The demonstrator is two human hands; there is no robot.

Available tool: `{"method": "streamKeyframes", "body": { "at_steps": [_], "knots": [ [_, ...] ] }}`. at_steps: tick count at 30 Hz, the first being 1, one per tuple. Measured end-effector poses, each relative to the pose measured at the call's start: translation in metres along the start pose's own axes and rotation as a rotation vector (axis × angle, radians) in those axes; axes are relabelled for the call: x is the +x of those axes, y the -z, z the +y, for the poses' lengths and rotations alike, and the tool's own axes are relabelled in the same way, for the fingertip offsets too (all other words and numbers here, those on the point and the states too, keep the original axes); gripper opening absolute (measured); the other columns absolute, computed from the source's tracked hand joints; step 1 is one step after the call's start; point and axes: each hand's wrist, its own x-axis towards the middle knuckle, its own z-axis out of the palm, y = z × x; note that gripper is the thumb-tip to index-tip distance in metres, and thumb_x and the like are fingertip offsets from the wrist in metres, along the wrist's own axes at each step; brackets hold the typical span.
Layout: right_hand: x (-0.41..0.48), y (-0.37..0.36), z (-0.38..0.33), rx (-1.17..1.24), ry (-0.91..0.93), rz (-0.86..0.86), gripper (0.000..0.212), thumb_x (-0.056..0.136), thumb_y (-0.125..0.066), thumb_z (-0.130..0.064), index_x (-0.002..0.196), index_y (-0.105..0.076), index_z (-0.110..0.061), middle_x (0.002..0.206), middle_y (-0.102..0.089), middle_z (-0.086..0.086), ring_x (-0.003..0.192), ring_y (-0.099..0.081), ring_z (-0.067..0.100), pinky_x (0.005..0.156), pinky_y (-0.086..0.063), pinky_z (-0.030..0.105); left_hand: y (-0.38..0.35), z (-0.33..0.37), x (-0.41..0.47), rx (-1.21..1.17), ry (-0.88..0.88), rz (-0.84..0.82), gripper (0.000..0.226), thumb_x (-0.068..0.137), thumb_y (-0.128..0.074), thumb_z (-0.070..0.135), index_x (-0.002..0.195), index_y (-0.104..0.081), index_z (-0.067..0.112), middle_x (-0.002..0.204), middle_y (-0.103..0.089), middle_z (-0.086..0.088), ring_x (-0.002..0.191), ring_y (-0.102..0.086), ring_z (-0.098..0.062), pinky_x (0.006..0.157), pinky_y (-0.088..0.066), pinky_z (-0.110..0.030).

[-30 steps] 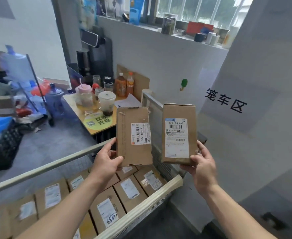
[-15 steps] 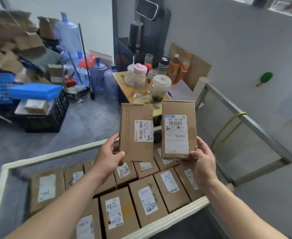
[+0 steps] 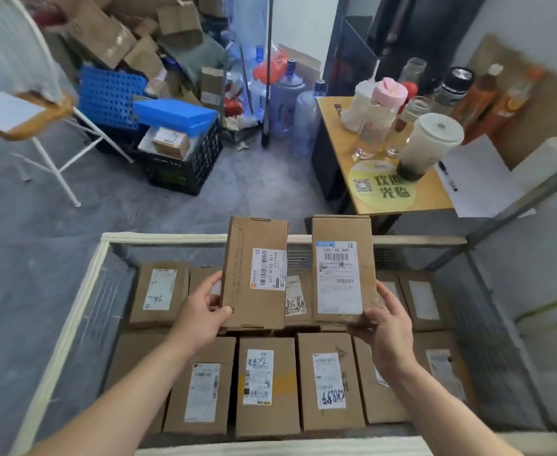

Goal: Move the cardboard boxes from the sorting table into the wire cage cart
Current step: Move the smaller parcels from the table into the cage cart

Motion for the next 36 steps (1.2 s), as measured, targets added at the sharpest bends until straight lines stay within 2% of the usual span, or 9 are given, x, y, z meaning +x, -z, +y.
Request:
{"method": "streamKeyframes", "body": {
  "at_steps": [5,8,15,19,23,26,30,32,36],
  "knots": [
    [0.025,-0.022,0.046,-0.067,-0.122,-0.078,0.052,0.101,-0.041,0.003,0.123,-0.055,-0.041,0.095,-0.077,0.007,0.081,-0.075,0.027,0.069,-0.062,0.043,0.000,-0.049,0.005,-0.072,0.127,0.101,0.078,0.091,-0.061,-0.010,0.153,-0.035,0.029,0.119,-0.070,-0.003,0.107,-0.069,-0.016,0.093,-0.058,-0.042],
    [0.039,-0.033,0.073,-0.097,-0.176,-0.099,0.054,0.099,-0.040,0.006,0.125,-0.056,-0.039,0.094,-0.077,0.010,0.075,-0.071,0.027,0.070,-0.060,0.045,-0.005,-0.078,0.012,-0.088,0.201,0.136,0.077,0.091,-0.060,-0.010,0.153,-0.033,0.026,0.114,-0.071,-0.004,0.105,-0.069,-0.018,0.092,-0.058,-0.045],
    [0.077,-0.063,0.125,-0.128,-0.275,-0.124,0.052,0.100,-0.041,0.001,0.129,-0.053,-0.040,0.097,-0.078,0.001,0.086,-0.076,0.026,0.065,-0.060,0.037,-0.002,-0.130,0.051,-0.085,0.295,0.165,0.075,0.092,-0.061,-0.006,0.152,-0.035,0.032,0.109,-0.072,-0.002,0.095,-0.072,-0.019,0.073,-0.062,-0.037],
    [0.096,-0.075,0.149,-0.135,-0.308,-0.108,0.055,0.099,-0.043,0.002,0.117,-0.058,-0.047,0.099,-0.078,0.002,0.088,-0.076,0.024,0.067,-0.062,0.038,-0.006,-0.153,0.075,-0.060,0.323,0.142,0.076,0.093,-0.060,-0.005,0.152,-0.035,0.035,0.109,-0.072,-0.001,0.095,-0.072,-0.019,0.077,-0.062,-0.043],
    [0.115,-0.074,0.170,-0.144,-0.327,-0.061,0.058,0.095,-0.045,0.007,0.126,-0.055,-0.041,0.106,-0.074,0.010,0.090,-0.074,0.029,0.063,-0.062,0.037,-0.018,-0.170,0.098,-0.024,0.342,0.107,0.077,0.094,-0.060,-0.003,0.153,-0.031,0.038,0.127,-0.063,-0.006,0.102,-0.068,-0.021,0.072,-0.061,-0.036],
    [0.134,-0.067,0.180,-0.158,-0.327,-0.027,0.060,0.095,-0.044,0.008,0.132,-0.053,-0.038,0.097,-0.077,0.006,0.080,-0.076,0.023,0.059,-0.061,0.035,-0.032,-0.180,0.114,-0.011,0.333,0.105,0.074,0.094,-0.059,-0.002,0.153,-0.034,0.035,0.113,-0.065,0.002,0.095,-0.068,-0.016,0.068,-0.060,-0.029],
    [0.162,-0.062,0.187,-0.165,-0.309,-0.014,0.059,0.096,-0.044,0.006,0.138,-0.052,-0.034,0.101,-0.075,0.005,0.082,-0.075,0.023,0.061,-0.061,0.035,-0.052,-0.189,0.138,0.013,0.336,0.104,0.074,0.095,-0.059,-0.002,0.154,-0.032,0.034,0.126,-0.061,-0.004,0.112,-0.063,-0.021,0.093,-0.057,-0.041],
    [0.175,-0.063,0.188,-0.165,-0.292,-0.021,0.057,0.097,-0.044,0.005,0.138,-0.051,-0.035,0.104,-0.073,0.002,0.086,-0.075,0.022,0.063,-0.061,0.035,-0.060,-0.192,0.151,0.045,0.329,0.108,0.074,0.095,-0.060,-0.001,0.154,-0.032,0.033,0.120,-0.061,-0.002,0.105,-0.065,-0.019,0.091,-0.057,-0.041],
    [0.193,-0.066,0.192,-0.142,-0.271,-0.040,0.056,0.098,-0.043,0.004,0.136,-0.052,-0.036,0.112,-0.070,0.000,0.099,-0.072,0.024,0.066,-0.062,0.035,-0.071,-0.196,0.174,0.086,0.329,0.102,0.075,0.095,-0.059,0.000,0.155,-0.029,0.032,0.131,-0.060,-0.012,0.111,-0.063,-0.024,0.095,-0.055,-0.045]
  ]
}}
